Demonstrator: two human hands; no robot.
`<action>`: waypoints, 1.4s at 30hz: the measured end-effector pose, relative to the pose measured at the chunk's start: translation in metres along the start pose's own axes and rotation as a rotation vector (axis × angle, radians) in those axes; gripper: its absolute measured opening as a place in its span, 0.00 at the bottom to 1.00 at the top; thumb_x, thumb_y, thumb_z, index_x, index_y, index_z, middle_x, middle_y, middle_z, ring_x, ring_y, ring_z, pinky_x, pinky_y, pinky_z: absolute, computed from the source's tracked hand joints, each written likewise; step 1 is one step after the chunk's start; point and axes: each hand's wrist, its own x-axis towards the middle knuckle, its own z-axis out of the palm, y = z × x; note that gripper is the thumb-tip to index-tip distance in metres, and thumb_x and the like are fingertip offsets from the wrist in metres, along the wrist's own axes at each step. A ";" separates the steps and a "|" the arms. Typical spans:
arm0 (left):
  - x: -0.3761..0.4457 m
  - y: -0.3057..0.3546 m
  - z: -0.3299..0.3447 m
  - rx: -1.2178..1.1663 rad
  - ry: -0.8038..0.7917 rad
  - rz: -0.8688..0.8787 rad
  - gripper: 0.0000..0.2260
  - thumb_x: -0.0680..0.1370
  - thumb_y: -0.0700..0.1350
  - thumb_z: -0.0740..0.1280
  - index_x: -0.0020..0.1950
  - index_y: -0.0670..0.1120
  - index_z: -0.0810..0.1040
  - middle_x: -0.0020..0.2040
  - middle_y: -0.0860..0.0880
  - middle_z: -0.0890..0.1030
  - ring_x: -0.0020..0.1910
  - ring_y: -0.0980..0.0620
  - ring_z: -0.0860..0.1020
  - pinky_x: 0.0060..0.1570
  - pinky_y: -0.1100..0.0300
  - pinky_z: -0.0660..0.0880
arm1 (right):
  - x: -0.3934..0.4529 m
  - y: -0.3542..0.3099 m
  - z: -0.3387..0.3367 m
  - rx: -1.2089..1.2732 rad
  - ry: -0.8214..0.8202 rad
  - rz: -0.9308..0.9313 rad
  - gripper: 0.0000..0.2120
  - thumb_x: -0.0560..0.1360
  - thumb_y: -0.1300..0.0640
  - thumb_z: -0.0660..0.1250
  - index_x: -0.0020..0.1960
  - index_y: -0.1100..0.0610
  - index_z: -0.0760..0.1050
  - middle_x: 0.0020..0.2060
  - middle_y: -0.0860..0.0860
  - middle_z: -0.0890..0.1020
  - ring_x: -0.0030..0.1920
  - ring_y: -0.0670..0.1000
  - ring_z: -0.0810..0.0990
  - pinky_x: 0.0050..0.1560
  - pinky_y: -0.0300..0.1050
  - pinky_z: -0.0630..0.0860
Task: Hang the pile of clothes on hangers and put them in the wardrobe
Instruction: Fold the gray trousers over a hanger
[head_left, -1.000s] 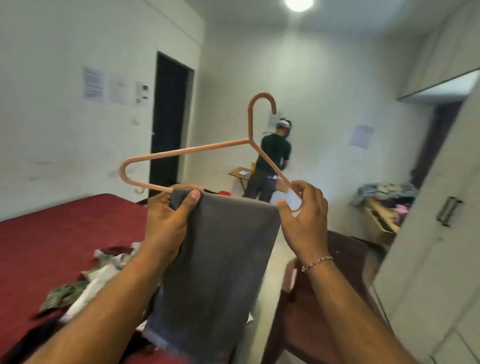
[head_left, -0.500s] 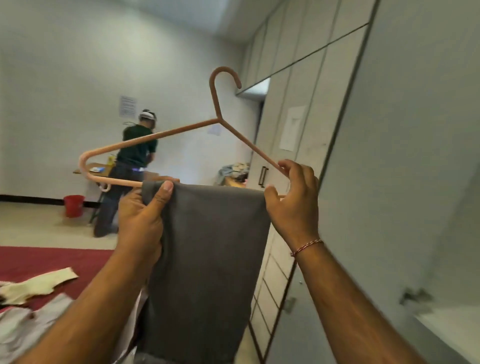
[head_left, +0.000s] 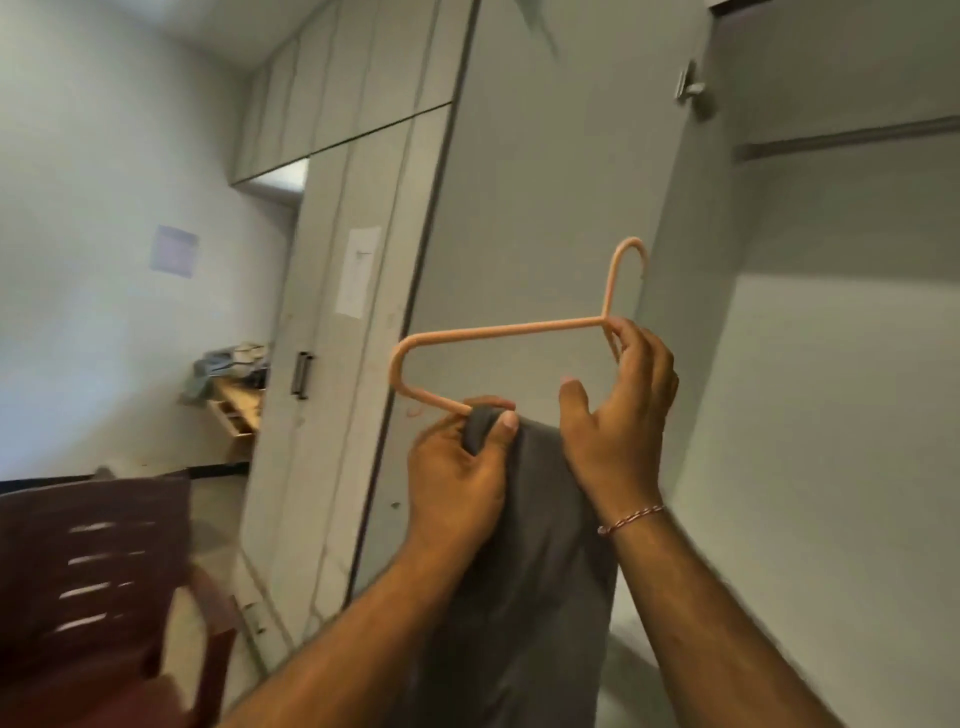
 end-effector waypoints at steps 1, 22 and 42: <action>0.002 0.000 0.023 0.004 -0.008 0.043 0.04 0.80 0.49 0.72 0.53 0.53 0.86 0.47 0.59 0.86 0.50 0.62 0.84 0.56 0.60 0.80 | 0.010 0.000 -0.015 0.037 0.027 -0.026 0.26 0.76 0.54 0.67 0.73 0.55 0.71 0.69 0.51 0.73 0.68 0.49 0.72 0.65 0.33 0.69; 0.024 0.074 0.523 -0.114 -0.198 0.017 0.17 0.85 0.52 0.64 0.74 0.59 0.75 0.60 0.51 0.85 0.56 0.48 0.82 0.49 0.57 0.77 | 0.242 0.160 -0.264 -0.342 0.070 0.530 0.14 0.86 0.50 0.59 0.52 0.59 0.77 0.44 0.60 0.85 0.35 0.60 0.87 0.36 0.53 0.85; 0.080 0.147 0.700 -0.384 -0.838 0.541 0.17 0.79 0.57 0.67 0.66 0.53 0.78 0.62 0.52 0.82 0.59 0.50 0.80 0.60 0.48 0.79 | 0.361 0.245 -0.422 -1.523 0.582 0.020 0.10 0.78 0.52 0.73 0.52 0.58 0.82 0.43 0.57 0.83 0.40 0.56 0.78 0.41 0.46 0.74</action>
